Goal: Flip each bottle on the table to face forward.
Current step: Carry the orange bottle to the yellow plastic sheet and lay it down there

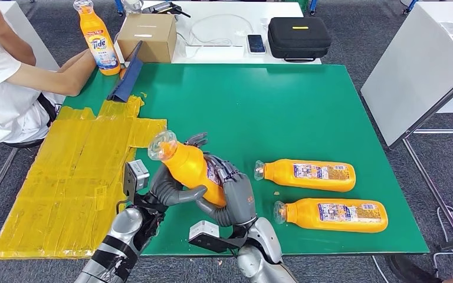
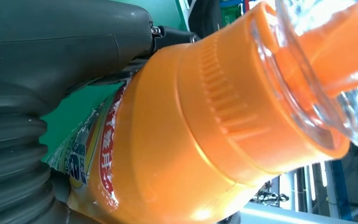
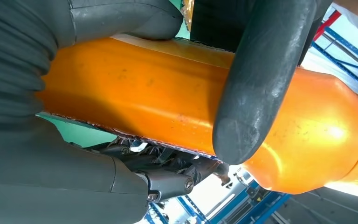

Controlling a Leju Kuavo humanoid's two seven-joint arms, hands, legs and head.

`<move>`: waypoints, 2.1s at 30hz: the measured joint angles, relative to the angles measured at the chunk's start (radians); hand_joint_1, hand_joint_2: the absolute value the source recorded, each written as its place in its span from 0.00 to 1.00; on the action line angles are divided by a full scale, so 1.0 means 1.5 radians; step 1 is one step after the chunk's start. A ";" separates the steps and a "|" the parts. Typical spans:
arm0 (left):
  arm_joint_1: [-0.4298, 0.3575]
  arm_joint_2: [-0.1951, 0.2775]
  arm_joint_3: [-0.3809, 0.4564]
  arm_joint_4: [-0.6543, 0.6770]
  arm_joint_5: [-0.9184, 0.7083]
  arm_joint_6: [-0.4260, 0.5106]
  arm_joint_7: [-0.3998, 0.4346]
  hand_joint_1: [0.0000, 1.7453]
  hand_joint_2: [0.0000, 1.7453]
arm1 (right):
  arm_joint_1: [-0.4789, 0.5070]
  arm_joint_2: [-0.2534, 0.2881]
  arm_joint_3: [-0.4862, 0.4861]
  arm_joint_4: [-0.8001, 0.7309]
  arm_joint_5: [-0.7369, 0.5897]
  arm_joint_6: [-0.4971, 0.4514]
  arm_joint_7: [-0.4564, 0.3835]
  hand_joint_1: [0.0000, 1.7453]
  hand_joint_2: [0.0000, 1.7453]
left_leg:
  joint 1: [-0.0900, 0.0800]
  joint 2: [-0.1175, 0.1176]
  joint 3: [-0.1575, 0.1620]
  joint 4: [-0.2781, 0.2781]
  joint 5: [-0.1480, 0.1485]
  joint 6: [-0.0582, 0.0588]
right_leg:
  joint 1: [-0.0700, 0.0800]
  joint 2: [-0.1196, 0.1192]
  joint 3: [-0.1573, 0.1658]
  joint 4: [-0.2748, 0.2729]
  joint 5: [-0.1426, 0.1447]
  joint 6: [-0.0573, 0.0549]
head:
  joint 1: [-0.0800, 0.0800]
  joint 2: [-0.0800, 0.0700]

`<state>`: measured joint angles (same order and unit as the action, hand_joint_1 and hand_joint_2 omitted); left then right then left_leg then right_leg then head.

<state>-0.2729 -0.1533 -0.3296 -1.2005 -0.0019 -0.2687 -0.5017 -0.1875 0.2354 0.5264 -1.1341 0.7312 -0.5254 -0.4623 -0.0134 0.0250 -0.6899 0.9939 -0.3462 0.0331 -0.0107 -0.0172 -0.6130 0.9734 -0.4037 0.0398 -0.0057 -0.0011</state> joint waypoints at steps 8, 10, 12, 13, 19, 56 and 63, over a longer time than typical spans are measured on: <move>0.001 -0.003 -0.004 0.000 0.001 0.007 0.000 1.00 1.00 | 0.000 0.000 0.001 0.001 0.000 -0.006 -0.002 1.00 1.00 | 0.000 0.000 0.000 0.000 0.000 0.000 | 0.000 0.000 0.000 0.000 0.000 0.000 | 0.000 0.000; 0.001 -0.003 -0.005 0.000 0.001 0.010 0.000 1.00 1.00 | 0.000 0.000 0.001 0.001 0.000 -0.007 -0.002 1.00 1.00 | 0.000 0.000 0.000 0.000 0.000 0.000 | 0.000 0.000 0.000 0.000 0.000 0.000 | 0.000 0.000; 0.001 -0.004 -0.005 0.000 0.000 0.013 0.001 1.00 1.00 | 0.001 0.000 0.002 0.001 0.000 -0.008 -0.002 1.00 1.00 | 0.000 0.000 0.000 0.000 0.000 0.000 | 0.000 0.000 0.000 0.000 0.000 0.000 | 0.000 0.000; 0.001 -0.004 -0.005 0.000 0.000 0.013 0.001 1.00 1.00 | 0.001 0.000 0.002 0.001 0.000 -0.008 -0.002 1.00 1.00 | 0.000 0.000 0.000 0.000 0.000 0.000 | 0.000 0.000 0.000 0.000 0.000 0.000 | 0.000 0.000; 0.001 -0.005 -0.006 0.000 -0.001 0.016 0.002 1.00 1.00 | 0.001 0.000 0.002 0.001 0.001 -0.009 -0.003 1.00 1.00 | 0.000 0.000 0.000 0.000 0.000 0.000 | 0.000 0.000 0.000 0.000 0.000 0.000 | 0.000 0.000; -0.274 0.069 0.029 0.326 -0.818 0.625 0.372 1.00 1.00 | 0.055 -0.011 0.001 -0.236 -0.116 -0.050 -0.054 0.00 1.00 | 0.000 0.002 0.000 0.000 0.001 0.000 | 0.000 0.000 0.000 0.000 0.001 -0.001 | 0.000 0.000; -0.303 0.100 0.029 0.408 -0.894 0.643 0.418 1.00 1.00 | 0.055 -0.013 0.001 -0.260 -0.121 -0.054 -0.058 0.00 1.00 | 0.000 0.002 0.000 0.000 0.001 0.000 | 0.000 0.000 0.000 0.000 0.001 -0.001 | 0.000 0.000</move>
<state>-0.7274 -0.0028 -0.2862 -0.5888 -1.3426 0.6960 0.1249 -0.1043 0.2162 0.5281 -1.5238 0.5497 -0.6070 -0.5492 -0.0128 0.0281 -0.6899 0.9940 -0.3448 0.0334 -0.0104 -0.0169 -0.6134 0.9740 -0.4019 0.0378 -0.0056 -0.0011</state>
